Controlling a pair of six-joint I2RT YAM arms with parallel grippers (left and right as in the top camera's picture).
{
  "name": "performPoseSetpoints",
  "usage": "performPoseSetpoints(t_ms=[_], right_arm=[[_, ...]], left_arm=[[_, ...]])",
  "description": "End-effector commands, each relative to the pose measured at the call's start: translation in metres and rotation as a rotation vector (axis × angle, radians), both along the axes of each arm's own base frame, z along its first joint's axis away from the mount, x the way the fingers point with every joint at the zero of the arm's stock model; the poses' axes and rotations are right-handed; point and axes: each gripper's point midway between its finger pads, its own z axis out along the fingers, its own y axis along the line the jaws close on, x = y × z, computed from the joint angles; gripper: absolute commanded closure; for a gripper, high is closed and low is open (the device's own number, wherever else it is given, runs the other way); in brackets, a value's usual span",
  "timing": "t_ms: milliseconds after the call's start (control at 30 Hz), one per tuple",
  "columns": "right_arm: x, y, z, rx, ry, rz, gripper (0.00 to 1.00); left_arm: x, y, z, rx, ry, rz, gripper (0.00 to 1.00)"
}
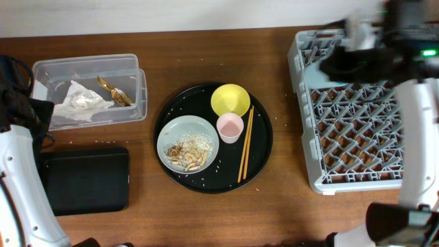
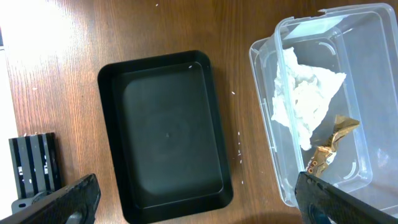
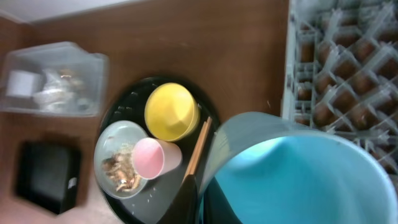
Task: Sort waste into correct bins and load items into the dishwasher rack
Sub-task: 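Carry the blue cup to the dish rack and set it down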
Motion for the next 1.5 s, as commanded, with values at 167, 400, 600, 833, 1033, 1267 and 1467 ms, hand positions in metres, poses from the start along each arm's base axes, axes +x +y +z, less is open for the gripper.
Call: performPoseSetpoints(t_ms=[167,400,600,833,1033,1267,1467], right_arm=[[0.026,-0.109,-0.028,0.581,-0.179,0.041,0.96],[0.002,-0.083,-0.127,0.775,-0.073,0.039,0.96],[0.005,-0.082,-0.142,0.721,-0.1,0.065,0.96],[-0.001,-0.095,-0.19,0.57,0.126,-0.05,0.96],[-0.003,-0.117,-0.201,0.412,0.248,-0.138,0.96],[-0.017,-0.146,-0.212,0.347,0.33,-0.248,0.91],[-0.027,-0.195,-0.161,0.095,0.422,-0.419,0.91]], left_arm=[[-0.002,0.001,0.003,0.007,-0.009,0.013,0.01],[-0.002,0.001,0.003,0.007,-0.009,0.013,0.01],[-0.002,0.001,0.003,0.007,-0.009,0.013,0.01],[-0.002,0.001,0.003,0.007,-0.009,0.013,0.01],[-0.002,0.001,0.003,0.007,-0.009,0.013,0.01],[-0.002,0.001,0.003,0.007,-0.009,0.013,0.01],[-0.002,0.001,0.003,0.007,-0.009,0.013,0.0]])
